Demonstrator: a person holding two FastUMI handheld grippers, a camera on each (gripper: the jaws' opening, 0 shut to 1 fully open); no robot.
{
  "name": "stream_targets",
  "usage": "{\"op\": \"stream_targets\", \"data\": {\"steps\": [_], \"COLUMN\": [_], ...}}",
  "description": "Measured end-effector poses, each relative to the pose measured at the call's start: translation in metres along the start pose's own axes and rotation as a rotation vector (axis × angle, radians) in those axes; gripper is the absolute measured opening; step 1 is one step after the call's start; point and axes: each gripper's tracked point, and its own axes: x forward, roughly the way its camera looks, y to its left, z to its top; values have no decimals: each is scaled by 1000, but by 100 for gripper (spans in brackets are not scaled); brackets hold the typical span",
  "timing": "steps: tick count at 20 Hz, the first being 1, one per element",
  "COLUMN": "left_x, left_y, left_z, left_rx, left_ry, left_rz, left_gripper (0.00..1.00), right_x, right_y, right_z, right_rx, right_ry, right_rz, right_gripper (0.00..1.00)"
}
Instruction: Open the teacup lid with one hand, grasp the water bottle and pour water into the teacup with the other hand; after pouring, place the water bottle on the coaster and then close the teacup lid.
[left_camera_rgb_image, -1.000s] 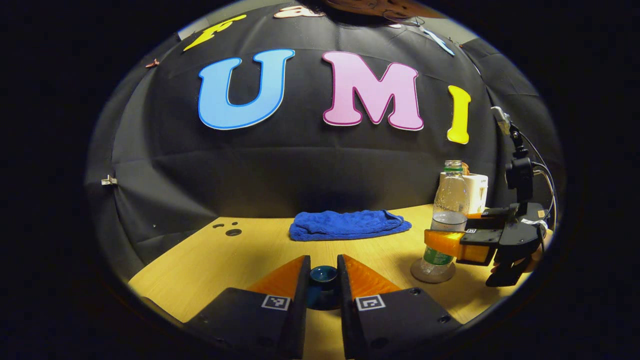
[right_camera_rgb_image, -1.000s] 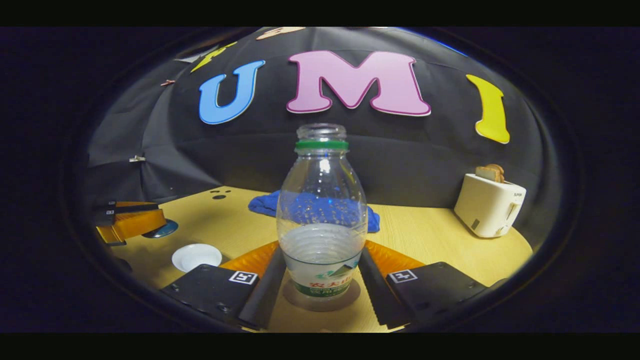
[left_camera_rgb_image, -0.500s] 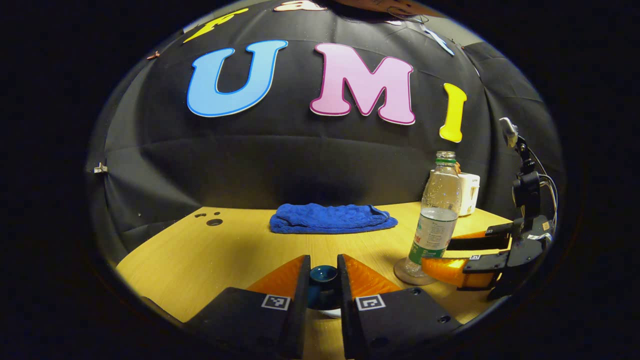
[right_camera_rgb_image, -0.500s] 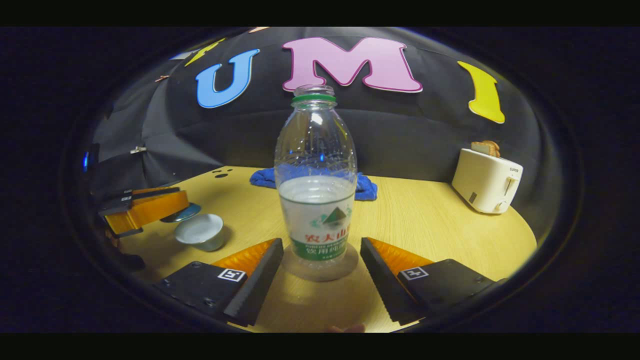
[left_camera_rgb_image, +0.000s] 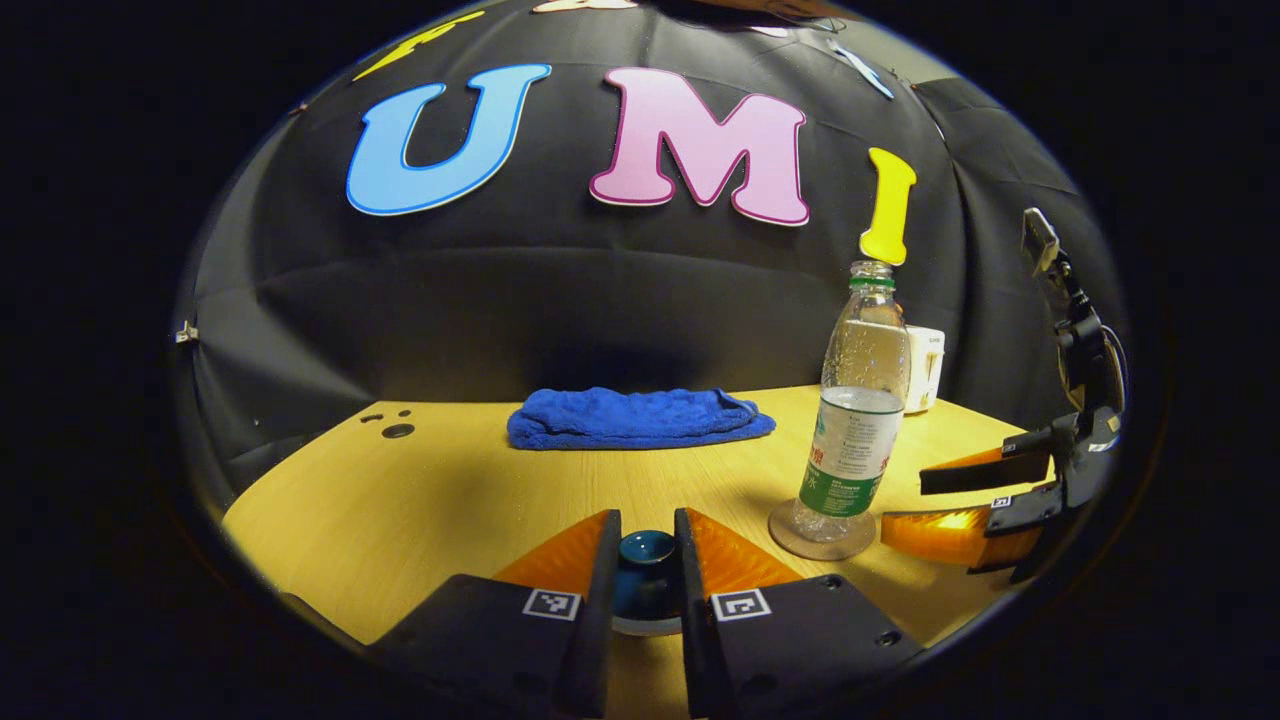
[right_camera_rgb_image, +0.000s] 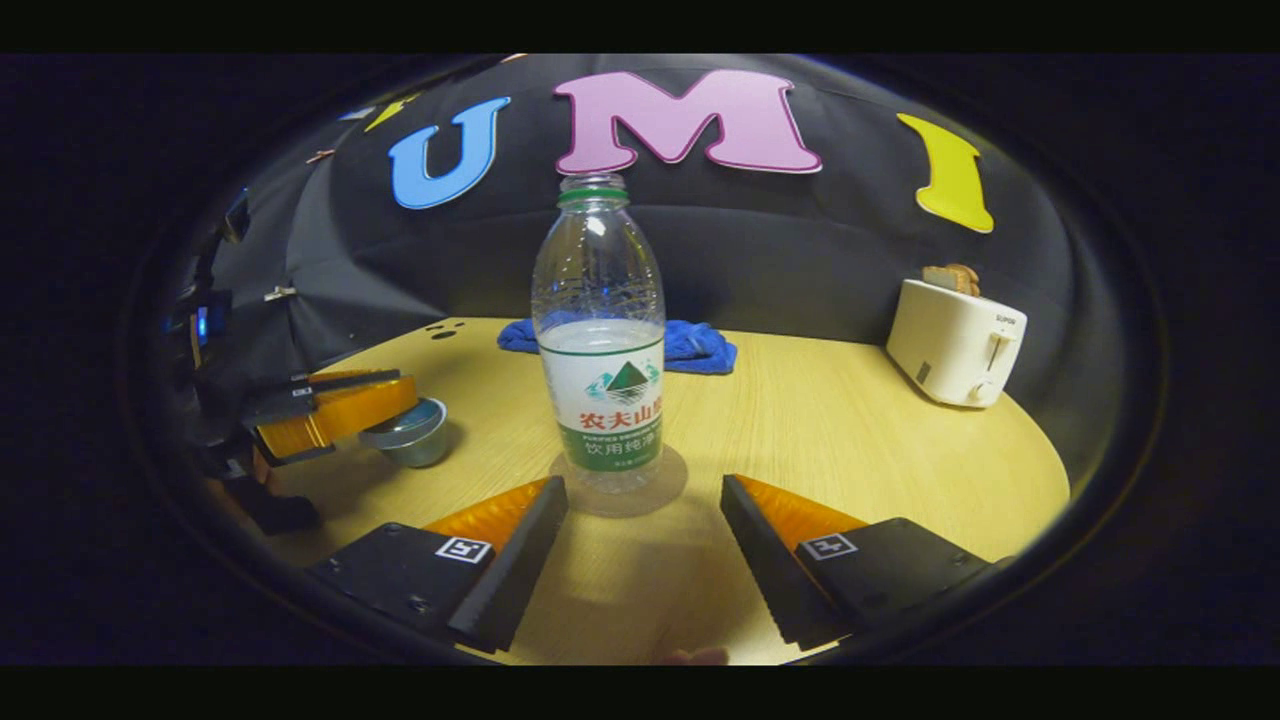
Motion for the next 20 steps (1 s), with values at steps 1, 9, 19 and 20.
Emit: {"op": "stream_targets", "data": {"steps": [1,9,19,20], "left_x": [0,-3,-49,-57], "left_y": [0,-4,9,9], "left_z": [-1,-3,71,84], "left_rx": [4,20,1,-4], "left_ry": [4,17,20,21], "left_rz": [2,-13,11,11], "left_gripper": [34,67,96,96], "right_x": [0,-4,-58,-67], "right_y": [0,0,7,12], "right_z": [3,19,124,138], "right_rx": [0,17,13,11], "right_ry": [-9,-36,-159,-175], "right_rz": [-4,-26,-112,-106], "right_gripper": [92,92,97,97]}}
